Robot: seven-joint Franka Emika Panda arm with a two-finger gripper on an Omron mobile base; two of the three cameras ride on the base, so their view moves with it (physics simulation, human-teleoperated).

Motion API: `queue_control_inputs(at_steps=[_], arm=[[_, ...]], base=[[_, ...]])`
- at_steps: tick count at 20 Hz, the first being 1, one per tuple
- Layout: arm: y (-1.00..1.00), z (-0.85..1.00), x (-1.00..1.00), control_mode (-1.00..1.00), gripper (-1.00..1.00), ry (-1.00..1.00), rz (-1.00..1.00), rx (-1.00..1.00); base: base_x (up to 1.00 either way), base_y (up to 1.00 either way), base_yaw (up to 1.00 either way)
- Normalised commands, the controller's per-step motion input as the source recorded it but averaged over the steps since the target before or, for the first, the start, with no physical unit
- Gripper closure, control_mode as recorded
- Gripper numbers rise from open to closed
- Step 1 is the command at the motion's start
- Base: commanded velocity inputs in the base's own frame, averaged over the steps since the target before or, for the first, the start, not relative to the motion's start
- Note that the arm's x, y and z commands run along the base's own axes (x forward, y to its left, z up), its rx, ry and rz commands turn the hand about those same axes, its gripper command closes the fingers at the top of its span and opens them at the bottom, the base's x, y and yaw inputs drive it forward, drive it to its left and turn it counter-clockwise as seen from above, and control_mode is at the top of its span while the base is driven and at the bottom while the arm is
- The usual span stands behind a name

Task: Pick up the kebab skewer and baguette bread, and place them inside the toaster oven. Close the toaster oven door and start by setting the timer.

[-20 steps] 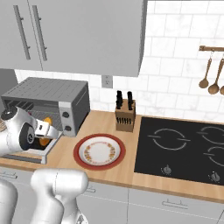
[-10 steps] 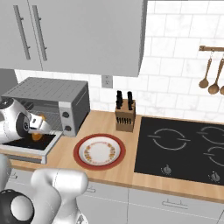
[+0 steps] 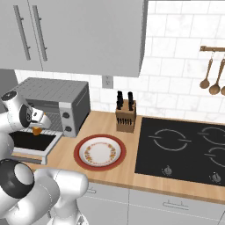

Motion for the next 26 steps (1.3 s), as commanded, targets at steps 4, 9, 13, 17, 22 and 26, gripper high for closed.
queue_control_inputs(at_steps=[4,9,13,17,22,26], arm=[[0.04,-0.16,0.20,-1.00,1.00,0.00,0.00,0.01],[0.04,-0.16,0.25,-1.00,1.00,0.00,0.00,0.02],[0.27,-0.14,0.33,-1.00,1.00,0.00,-0.01,0.03],[0.26,-0.02,0.39,-1.00,1.00,0.01,-0.01,0.02],[0.13,-0.13,0.20,-1.00,1.00,0.01,0.00,0.00],[0.15,-0.26,0.02,-1.00,1.00,0.03,0.00,0.00]], base=[[0.00,0.00,0.00],[0.00,0.00,0.00],[0.00,0.00,0.00],[0.00,0.00,0.00],[0.00,0.00,0.00],[0.00,0.00,0.00]])
